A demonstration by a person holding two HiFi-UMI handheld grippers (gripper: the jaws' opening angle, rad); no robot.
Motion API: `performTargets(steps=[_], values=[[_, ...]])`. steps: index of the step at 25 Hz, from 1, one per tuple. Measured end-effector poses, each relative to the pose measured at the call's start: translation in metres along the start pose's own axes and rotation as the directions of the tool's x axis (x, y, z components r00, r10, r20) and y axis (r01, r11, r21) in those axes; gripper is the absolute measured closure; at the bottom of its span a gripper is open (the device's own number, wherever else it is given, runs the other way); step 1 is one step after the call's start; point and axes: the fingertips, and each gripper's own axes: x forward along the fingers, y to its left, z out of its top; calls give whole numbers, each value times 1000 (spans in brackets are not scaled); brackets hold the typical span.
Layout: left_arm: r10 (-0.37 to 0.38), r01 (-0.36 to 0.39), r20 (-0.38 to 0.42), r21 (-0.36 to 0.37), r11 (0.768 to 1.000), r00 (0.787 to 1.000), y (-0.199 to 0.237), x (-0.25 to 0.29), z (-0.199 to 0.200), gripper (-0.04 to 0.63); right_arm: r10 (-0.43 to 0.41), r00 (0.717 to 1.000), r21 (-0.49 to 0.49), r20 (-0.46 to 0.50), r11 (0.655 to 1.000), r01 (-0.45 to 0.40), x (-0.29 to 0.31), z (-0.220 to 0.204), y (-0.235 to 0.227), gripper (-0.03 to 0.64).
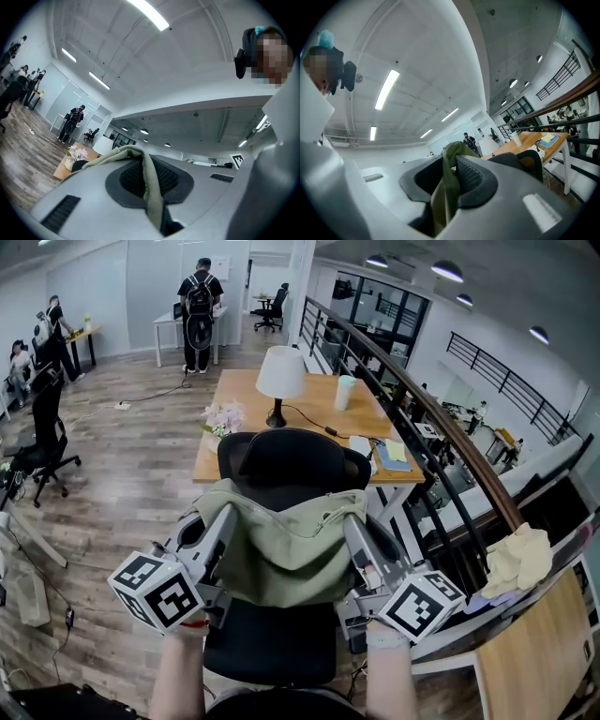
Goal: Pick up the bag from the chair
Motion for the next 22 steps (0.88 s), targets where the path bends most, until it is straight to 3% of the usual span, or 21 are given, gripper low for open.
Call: performTargets(steps=[22], values=[[-38, 38, 60, 7, 999, 997, -24, -1, 20, 580, 9, 998, -54, 57, 999, -6, -10, 27, 13, 526]])
